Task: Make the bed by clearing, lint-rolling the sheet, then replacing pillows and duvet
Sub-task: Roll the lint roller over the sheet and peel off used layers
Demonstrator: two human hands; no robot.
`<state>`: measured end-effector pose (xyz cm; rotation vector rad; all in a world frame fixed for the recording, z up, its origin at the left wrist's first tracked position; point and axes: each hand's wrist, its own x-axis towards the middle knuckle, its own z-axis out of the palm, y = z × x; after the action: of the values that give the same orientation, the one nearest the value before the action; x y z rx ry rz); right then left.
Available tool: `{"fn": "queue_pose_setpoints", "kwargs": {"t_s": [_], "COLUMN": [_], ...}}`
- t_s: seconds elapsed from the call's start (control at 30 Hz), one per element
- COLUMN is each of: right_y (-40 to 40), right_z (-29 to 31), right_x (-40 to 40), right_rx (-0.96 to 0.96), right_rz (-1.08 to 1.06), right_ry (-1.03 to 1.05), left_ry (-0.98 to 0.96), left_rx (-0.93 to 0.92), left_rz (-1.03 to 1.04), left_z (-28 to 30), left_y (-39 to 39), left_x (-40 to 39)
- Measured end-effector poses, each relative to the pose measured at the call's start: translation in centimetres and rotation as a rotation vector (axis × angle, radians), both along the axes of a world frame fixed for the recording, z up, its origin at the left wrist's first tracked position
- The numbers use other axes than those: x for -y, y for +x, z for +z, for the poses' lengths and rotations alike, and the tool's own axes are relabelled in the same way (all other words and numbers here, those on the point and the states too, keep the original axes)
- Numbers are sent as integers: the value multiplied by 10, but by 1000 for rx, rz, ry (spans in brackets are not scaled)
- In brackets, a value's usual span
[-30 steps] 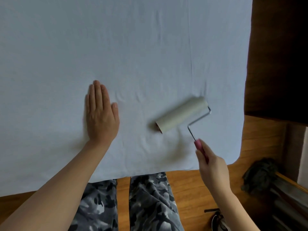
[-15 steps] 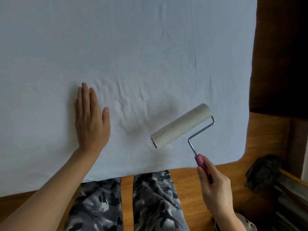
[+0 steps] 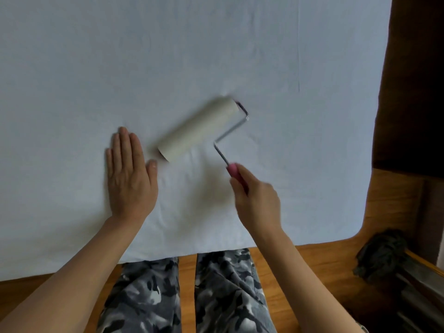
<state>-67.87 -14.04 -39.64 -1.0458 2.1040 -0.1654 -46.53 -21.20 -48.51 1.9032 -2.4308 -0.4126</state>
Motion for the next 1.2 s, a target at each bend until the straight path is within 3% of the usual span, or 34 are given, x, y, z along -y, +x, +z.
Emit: {"fn": "queue_pose_setpoints", "kwargs": {"t_s": [0.17, 0.3, 0.4, 0.57, 0.87, 1.03, 1.2], "right_y": [32, 45, 33, -15, -77, -82, -66], "right_z": [-15, -14, -13, 1, 52, 58, 33], "right_x": [118, 153, 118, -9, -193, -215, -157], "right_rx": [8, -6, 6, -48, -176, -164, -107], "right_rz": [59, 86, 71, 43, -78, -100, -34], "right_ry": [-46, -64, -65, 1, 234, 289, 173], "left_ry": [-8, -6, 2, -15, -31, -53, -82], "left_rx": [-18, 1, -27, -30, -27, -35, -52], "left_rz": [2, 6, 7, 1, -2, 3, 4], "left_z": [1, -1, 0, -2, -4, -5, -8], "left_y": [1, 1, 1, 1, 1, 0, 0], "left_x": [0, -1, -1, -1, -3, -4, -4]}}
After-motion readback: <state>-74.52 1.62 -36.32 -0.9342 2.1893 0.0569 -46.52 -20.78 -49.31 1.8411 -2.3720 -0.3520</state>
